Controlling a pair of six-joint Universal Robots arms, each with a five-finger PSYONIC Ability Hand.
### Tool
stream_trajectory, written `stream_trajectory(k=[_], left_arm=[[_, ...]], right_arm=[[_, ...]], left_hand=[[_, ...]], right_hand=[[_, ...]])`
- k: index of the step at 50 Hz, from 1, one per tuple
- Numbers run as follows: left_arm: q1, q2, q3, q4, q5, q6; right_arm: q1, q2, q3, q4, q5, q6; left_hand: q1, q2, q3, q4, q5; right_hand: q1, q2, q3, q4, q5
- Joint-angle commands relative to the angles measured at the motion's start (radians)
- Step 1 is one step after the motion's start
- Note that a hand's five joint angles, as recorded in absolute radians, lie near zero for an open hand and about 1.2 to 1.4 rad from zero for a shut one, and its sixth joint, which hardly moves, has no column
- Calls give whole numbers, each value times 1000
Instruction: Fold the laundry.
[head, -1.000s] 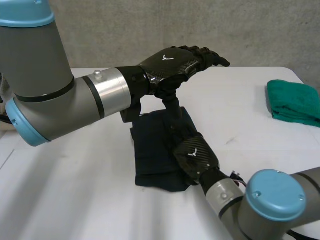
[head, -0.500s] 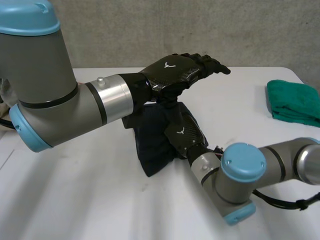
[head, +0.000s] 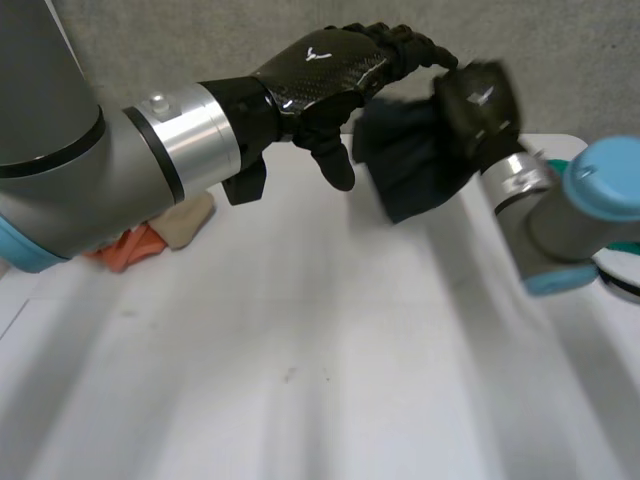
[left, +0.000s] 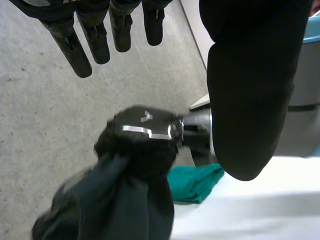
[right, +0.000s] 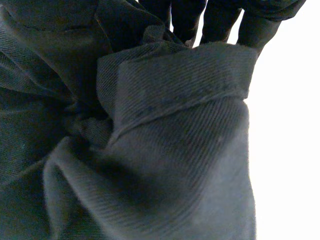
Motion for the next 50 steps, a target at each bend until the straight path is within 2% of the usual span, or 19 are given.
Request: stream_trajectory(k=[1, 7, 11, 19, 25, 27, 31, 36, 37, 38, 42, 43, 50], left_arm=[[-7, -3, 9, 9, -1, -1], [-16, -6, 7, 9, -1, -1], [-22, -10, 6, 9, -1, -1], [-32, -15, -29, 17, -1, 0], [-38, -20, -66, 29, -3, 2], [-39, -21, -80, 29, -3, 3], [-47, -20, -89, 29, -3, 3], [-58, -20, -91, 29, -5, 3], [-59, -18, -91, 29, -5, 3], [-61, -18, -91, 28, -5, 3], [-72, -12, -93, 28, -5, 5], [-75, -10, -93, 28, -5, 5], [-91, -4, -91, 29, -3, 3]], right_arm=[[-171, 21, -132, -54, -34, 1], [-329, 94, -224, -60, -144, 33], [-435, 199, -314, -69, -211, 76], [-594, 563, -570, -101, -391, 139], [-667, 667, -578, -138, -480, 147], [-679, 681, -560, -141, -535, 147], [-697, 682, -524, -167, -610, 148], [-722, 670, -506, -201, -620, 156], [-726, 653, -489, -198, -620, 164], [-727, 639, -475, -196, -618, 167], [-728, 504, -344, -169, -578, 170], [-739, 436, -272, -147, -546, 170], [-826, 222, -92, 61, -498, 151]], left_hand=[[28, 4, -5, -3, -27], [28, 4, -5, -3, -27], [28, 4, -5, -3, -27], [28, 4, -5, -3, -27], [31, 7, -3, 0, -24], [31, 7, -3, 0, -24], [31, 7, -3, 0, -24], [34, 10, 0, 3, -21], [31, 7, -2, 0, -24], [34, 10, 0, 3, -21], [34, 10, 0, 3, -21], [34, 10, 0, 3, -21], [31, 7, -3, 0, -24]], right_hand=[[426, 259, 238, 207, 312], [426, 259, 238, 207, 312], [426, 259, 238, 207, 312], [426, 259, 238, 207, 312], [426, 259, 238, 207, 312], [426, 259, 238, 207, 312], [426, 259, 238, 207, 312], [426, 259, 238, 207, 312], [-140, -307, -328, -358, -253], [-334, -502, -523, -553, -448], [-574, -741, -762, -792, -687], [-769, -936, -957, -987, -882], [-796, -963, -984, -1014, -909]])
